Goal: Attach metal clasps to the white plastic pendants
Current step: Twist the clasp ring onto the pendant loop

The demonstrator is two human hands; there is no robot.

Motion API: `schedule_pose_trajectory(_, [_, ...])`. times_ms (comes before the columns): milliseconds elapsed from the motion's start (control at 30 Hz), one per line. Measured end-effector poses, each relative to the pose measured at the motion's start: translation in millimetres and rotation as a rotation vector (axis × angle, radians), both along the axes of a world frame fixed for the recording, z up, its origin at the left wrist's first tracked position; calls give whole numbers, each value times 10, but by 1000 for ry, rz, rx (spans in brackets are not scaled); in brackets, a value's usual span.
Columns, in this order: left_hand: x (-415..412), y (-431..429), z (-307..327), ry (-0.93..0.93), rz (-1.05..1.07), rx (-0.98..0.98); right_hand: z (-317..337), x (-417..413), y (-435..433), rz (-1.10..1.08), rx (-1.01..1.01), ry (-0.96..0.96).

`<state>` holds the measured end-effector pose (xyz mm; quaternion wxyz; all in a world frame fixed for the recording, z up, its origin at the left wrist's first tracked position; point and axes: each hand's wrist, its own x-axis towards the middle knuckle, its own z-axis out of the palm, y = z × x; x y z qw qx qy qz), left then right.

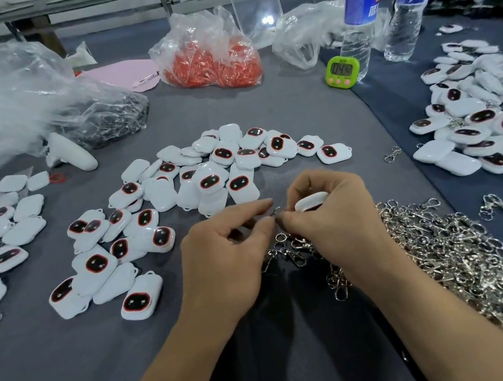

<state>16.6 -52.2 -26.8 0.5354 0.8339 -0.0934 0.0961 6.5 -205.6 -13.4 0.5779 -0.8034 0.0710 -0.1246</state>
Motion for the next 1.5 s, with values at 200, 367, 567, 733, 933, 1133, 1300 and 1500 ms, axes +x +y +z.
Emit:
schedule_pose_trajectory(200, [52,75,19,30,-17,69,-28,-34,34,49,-220,-111])
schedule_pose_trajectory(367, [53,109,31,41,-39,106,-29,-30,29,50,-195,-86])
schedule_pose_trajectory(567, [24,105,13,-34,-11,190,-28,-41,67,44,-202,-99])
schedule_pose_trajectory(733, [55,137,7,-48,-5,46,2,-44,82,50,-93,-74])
schedule_pose_trajectory(933, [82,151,-16,-2,-84,36,15,-34,56,81,-38,13])
schedule_pose_trajectory(1133, [13,130,13,-207,-10,198,14,-48,59,71,-126,-13])
schedule_pose_trajectory(1300, [4,131,54,-188,64,210,11,-79,91,72,-205,-90])
schedule_pose_trajectory(1500, [18,116,52,-24,68,7,27,-65,84,73,-114,-77])
